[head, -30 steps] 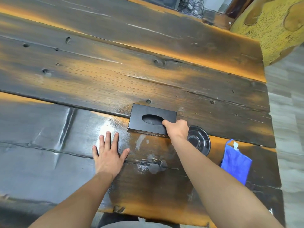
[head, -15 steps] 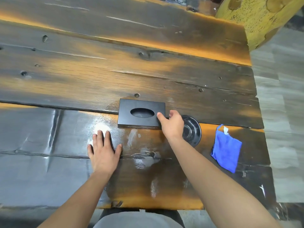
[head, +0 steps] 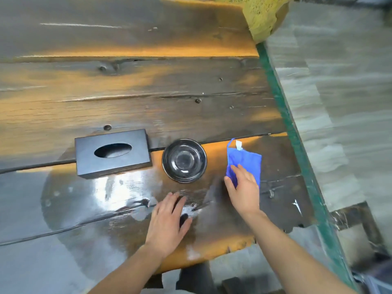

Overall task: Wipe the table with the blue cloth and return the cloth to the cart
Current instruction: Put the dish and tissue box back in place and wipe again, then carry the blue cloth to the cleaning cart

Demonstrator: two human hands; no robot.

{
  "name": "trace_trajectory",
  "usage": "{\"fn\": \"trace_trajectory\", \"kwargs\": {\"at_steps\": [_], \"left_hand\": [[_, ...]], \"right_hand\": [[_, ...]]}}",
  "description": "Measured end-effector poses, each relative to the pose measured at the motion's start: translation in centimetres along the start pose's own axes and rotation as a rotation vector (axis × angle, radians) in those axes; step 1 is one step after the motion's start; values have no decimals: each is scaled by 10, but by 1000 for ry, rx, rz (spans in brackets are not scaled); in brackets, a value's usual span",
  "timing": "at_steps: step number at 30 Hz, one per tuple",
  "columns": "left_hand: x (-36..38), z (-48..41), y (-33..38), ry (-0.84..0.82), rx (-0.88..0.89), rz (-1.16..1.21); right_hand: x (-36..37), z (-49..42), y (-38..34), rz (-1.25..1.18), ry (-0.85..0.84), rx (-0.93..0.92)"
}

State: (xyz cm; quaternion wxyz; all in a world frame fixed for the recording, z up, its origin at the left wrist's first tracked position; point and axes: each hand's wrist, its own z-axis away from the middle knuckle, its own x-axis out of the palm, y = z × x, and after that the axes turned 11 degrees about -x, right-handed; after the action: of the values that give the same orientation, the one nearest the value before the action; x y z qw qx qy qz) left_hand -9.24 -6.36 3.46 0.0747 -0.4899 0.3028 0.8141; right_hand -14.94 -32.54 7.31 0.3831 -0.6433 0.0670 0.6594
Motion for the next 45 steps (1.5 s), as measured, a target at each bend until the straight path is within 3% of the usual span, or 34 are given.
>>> {"fn": "trace_trajectory", "kwargs": {"at_steps": [4, 8, 17, 28, 31, 35, 45], "left_hand": [[33, -24, 59, -101, -60, -68], [53, -30, 74, -106, -126, -211], [55, -30, 74, -130, -161, -279], [39, -32, 107, -177, -255, -317], [33, -26, 131, -144, -252, -287], [40, -6, 173, -135, -102, -156], [107, 39, 300, -496, 194, -170]], "right_hand": [[-9, -27, 48, 160, -162, -29], [-2, -46, 70, 217, -300, -101], [18, -29, 82, 153, -145, -119], [-14, 37, 115, -98, -188, -164], [-31, 57, 131, -262, -229, -68], [-61, 105, 166, -539, -210, 109], [-94, 292, 283, -816, 59, 647]]}}
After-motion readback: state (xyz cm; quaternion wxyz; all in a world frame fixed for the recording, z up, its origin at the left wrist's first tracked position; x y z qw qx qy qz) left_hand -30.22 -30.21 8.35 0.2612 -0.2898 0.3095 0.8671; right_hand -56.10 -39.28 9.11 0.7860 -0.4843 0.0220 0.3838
